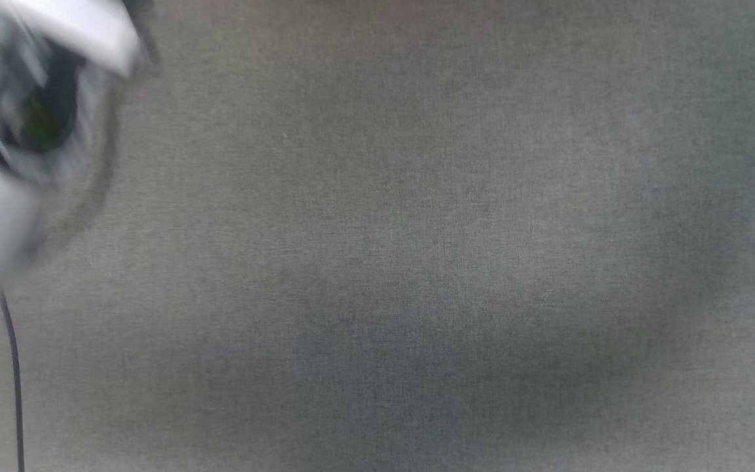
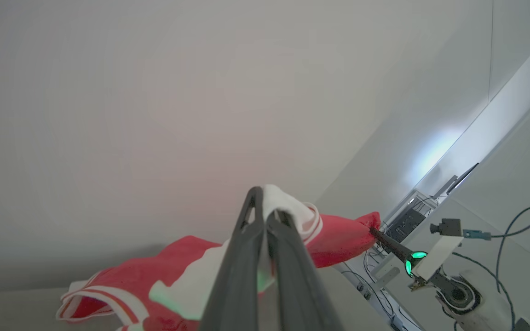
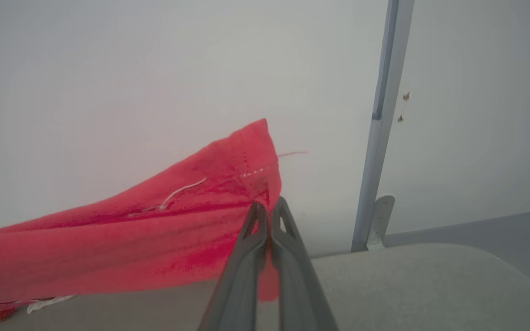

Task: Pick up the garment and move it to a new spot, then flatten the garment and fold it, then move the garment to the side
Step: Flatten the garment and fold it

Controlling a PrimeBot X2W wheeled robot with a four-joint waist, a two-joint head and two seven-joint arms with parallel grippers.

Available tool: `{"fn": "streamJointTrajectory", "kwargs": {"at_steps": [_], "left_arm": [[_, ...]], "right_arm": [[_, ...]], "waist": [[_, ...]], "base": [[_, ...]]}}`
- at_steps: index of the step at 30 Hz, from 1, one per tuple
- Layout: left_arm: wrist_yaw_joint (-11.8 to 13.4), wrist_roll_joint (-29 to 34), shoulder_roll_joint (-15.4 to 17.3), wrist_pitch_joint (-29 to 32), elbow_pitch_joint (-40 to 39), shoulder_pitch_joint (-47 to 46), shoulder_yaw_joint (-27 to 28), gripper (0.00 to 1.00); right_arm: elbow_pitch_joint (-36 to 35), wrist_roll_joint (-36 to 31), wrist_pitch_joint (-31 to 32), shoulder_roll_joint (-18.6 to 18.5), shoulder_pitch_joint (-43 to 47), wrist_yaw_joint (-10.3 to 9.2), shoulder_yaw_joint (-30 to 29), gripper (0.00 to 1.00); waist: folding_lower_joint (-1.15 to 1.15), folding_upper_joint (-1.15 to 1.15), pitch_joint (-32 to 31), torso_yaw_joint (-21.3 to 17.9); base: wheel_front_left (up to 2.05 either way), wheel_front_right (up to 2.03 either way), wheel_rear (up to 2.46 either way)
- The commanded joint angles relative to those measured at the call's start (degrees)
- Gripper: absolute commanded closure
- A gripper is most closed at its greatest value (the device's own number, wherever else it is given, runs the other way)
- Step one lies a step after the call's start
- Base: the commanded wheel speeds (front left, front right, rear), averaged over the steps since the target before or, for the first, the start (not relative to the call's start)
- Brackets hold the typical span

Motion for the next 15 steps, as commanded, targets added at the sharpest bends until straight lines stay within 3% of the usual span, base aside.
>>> {"fn": "streamJointTrajectory", "kwargs": {"at_steps": [1, 4, 7, 15], "left_arm": [[0.17, 0.81, 1.05, -0.47, -2.01, 5.48, -0.83, 1.00], [0.14, 3.10, 2.36, -0.75, -5.22, 14.79, -1.65, 1.00], [0.13, 4.97, 1.59, -0.80, -7.70, 24.08, 1.71, 1.00], [0.13, 10.87, 1.11, -0.72, -14.51, 44.12, 5.67, 1.00]], "right_arm": [[-1.32, 2.74, 1.01, -0.52, 5.12, -0.11, 1.29, 1.00], [-6.03, 7.35, 2.78, -1.31, 14.35, -0.10, 4.40, 1.00], [-12.36, 12.11, 4.82, -2.30, 24.44, -0.11, 5.31, 1.00], [-29.89, 17.48, 12.15, -2.71, 47.60, -0.10, 1.69, 1.00]], "waist": [[0.00, 0.00, -1.01, 0.28], [0.00, 0.00, -2.09, 0.21], [0.00, 0.00, -3.30, 0.50], [0.00, 0.00, -7.68, 0.71]], "base": [[0.00, 0.00, 0.00], [0.00, 0.00, 0.00], [0.00, 0.00, 0.00], [0.00, 0.00, 0.00]]}}
